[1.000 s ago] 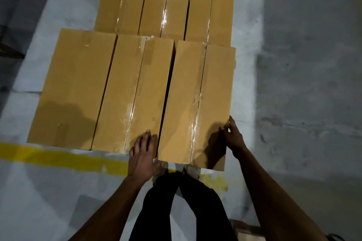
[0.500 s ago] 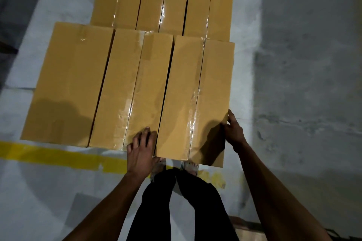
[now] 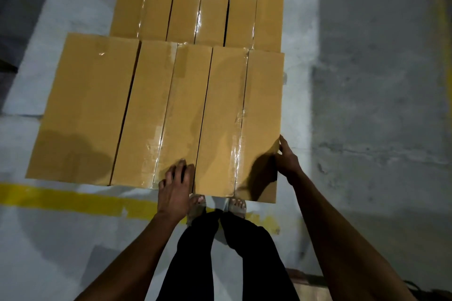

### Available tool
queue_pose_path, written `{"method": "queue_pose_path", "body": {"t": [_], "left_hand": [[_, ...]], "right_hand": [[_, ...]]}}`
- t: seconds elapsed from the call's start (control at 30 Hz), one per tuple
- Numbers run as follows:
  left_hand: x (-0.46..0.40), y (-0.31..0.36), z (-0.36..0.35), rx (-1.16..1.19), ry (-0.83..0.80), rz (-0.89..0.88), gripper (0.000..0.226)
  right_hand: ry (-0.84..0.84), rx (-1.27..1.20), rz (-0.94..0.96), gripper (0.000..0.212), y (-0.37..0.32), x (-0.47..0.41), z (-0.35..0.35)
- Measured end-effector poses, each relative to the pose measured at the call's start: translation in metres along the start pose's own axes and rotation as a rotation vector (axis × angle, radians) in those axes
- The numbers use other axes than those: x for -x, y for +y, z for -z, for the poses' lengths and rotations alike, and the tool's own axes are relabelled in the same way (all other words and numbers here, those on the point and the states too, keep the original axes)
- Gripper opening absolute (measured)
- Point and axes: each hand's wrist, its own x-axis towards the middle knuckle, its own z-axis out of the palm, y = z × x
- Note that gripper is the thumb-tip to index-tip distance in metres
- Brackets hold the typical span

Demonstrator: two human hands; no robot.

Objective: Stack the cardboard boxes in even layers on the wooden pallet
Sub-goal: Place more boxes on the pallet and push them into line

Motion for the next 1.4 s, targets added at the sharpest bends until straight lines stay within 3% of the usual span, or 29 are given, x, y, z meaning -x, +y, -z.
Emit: {"method": "queue_pose_path", "body": {"t": [0.3, 0.43, 0.5, 0.6, 0.7, 0.77, 1.0, 1.4], "left_hand": [[0.006, -0.013, 0.007, 0.027, -0.079, -0.107, 0.106], [0.0, -0.011, 0.004, -0.001, -0.028, -0.105, 0.096], [-0.002, -0.01, 0.003, -0.021, -0.003, -0.098, 0.092], [-0.003, -0.011, -0.002, -0.047, 0.023, -0.106, 0.088], [-0.004, -0.011, -0.005, -0.056, 0.028, -0.1, 0.088], [-0.004, -0.011, -0.004, -0.051, 0.018, -0.103, 0.088], [-0.002, -0.014, 0.026, 0.013, -0.063, -0.161, 0.087], [0.044, 0.005, 0.152, 0.144, 0.056, -0.225, 0.076]], "right_hand": [[0.008, -0.047, -0.155, 0.059, 0.023, 0.069, -0.018], [-0.068, -0.317, -0.354, 0.062, 0.05, 0.086, -0.039], [-0.053, -0.449, -0.324, 0.054, 0.058, 0.086, -0.047], [0.031, -0.45, -0.258, 0.047, 0.068, 0.081, -0.055], [0.05, -0.343, -0.263, 0.075, 0.09, 0.062, -0.061], [0.062, -0.312, -0.249, 0.075, 0.099, 0.056, -0.061], [0.12, -0.057, -0.186, 0.058, 0.043, 0.088, -0.037], [0.271, -0.101, 0.075, 0.04, -0.068, 0.191, 0.011]]}}
